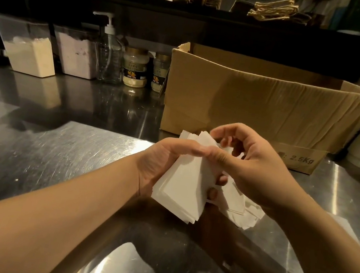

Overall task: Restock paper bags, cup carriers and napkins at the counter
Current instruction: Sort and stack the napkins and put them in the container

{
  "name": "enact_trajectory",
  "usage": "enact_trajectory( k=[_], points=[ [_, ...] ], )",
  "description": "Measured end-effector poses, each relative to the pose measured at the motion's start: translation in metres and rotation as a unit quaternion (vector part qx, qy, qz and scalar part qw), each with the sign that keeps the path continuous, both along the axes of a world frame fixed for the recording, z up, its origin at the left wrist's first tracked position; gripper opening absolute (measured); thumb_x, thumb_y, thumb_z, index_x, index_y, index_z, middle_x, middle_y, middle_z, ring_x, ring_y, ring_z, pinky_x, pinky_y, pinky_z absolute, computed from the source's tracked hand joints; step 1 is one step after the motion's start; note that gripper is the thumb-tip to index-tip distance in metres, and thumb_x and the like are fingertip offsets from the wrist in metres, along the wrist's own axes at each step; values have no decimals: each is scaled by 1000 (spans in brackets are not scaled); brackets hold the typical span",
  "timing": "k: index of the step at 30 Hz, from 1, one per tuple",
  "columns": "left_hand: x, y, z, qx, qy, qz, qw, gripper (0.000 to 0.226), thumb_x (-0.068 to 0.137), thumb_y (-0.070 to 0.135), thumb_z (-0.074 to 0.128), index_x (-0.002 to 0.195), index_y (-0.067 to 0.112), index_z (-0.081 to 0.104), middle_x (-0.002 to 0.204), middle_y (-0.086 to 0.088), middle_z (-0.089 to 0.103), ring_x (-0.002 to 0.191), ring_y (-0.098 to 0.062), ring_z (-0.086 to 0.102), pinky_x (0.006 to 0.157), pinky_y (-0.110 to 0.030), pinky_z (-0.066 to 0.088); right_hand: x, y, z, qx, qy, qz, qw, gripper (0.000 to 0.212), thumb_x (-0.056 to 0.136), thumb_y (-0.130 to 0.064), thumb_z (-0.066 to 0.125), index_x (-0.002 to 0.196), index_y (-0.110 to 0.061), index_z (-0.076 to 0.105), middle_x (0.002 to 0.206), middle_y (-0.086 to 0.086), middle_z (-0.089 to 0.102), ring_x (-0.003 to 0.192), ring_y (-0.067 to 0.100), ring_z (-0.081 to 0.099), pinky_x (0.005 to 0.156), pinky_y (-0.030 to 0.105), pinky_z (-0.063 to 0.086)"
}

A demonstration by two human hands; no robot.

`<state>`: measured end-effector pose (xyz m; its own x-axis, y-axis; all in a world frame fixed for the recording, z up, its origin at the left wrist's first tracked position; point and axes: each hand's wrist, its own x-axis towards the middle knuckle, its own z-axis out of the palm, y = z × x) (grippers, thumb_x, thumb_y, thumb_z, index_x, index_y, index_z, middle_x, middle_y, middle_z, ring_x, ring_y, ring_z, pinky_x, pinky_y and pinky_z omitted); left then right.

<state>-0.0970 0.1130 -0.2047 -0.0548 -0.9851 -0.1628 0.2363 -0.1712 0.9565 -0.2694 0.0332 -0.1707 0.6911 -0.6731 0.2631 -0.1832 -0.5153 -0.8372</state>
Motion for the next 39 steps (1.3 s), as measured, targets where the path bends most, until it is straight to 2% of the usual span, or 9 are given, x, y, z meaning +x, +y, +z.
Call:
enact_trajectory(
  k=[3,6,8,13,17,24,28,33,39],
  points=[
    [1,2,1,10,42,-92,995,95,40,33,94,127,21,56,101,-12,70,89,-27,71,79,-47,61,-2,-6,0,-19,66,46,997,64,68,-61,71,129,-44,57,123,-19,58,112,8,57,92,35,56],
    [3,3,1,16,67,-196,978,100,61,23,87,149,23,40,122,-20,47,96,-32,59,95,-60,46,-5,-14,-4,54,106,137,983,61,68,-61,73,125,-41,64,119,-11,68,106,16,68,89,44,60],
    [5,3,0,21,56,-217,974,99,64,23,85,150,22,36,116,-19,49,91,-28,58,98,-60,39,-6,-16,-5,66,102,154,981,57,69,-58,75,120,-33,68,113,-2,72,99,21,72,87,46,61],
    [9,14,11,38,26,-187,981,82,55,38,92,125,21,52,101,-8,71,91,-24,69,87,-42,58,-7,-13,-5,48,37,150,987,47,73,-45,77,112,-19,67,109,4,71,93,24,73,74,39,61],
    [22,25,21,8,69,-34,997,98,50,44,96,134,13,56,108,-13,69,102,-30,66,94,-48,55,-6,-7,-10,82,-74,73,991,29,85,-30,76,109,-19,64,103,0,73,101,22,70,87,40,61],
    [-1,58,15,-37,-263,173,948,54,69,1,89,115,16,66,108,-6,71,96,-21,73,69,-27,60,-17,23,-20,140,-77,17,987,33,88,-26,75,117,-24,61,105,-6,74,98,13,71,82,33,61],
    [-5,84,-2,-63,-321,191,926,70,67,8,93,122,34,61,110,5,69,99,-17,70,78,-26,61,-29,45,-31,128,-23,73,989,30,88,-13,76,109,-33,67,102,-10,74,94,4,70,77,21,59],
    [-11,98,-11,-59,-364,138,919,83,60,38,98,132,43,57,117,17,68,109,-5,66,88,-20,57,-37,60,-45,101,7,82,991,36,90,-20,76,119,-36,62,113,-7,69,103,11,67,84,26,56],
    [-21,101,-9,-112,-376,115,912,75,66,20,96,119,49,52,113,27,64,109,10,57,85,-12,52,-39,72,-43,110,31,85,990,99,79,-38,84,152,-45,17,133,-16,42,115,9,57,85,16,55]
  ],
)
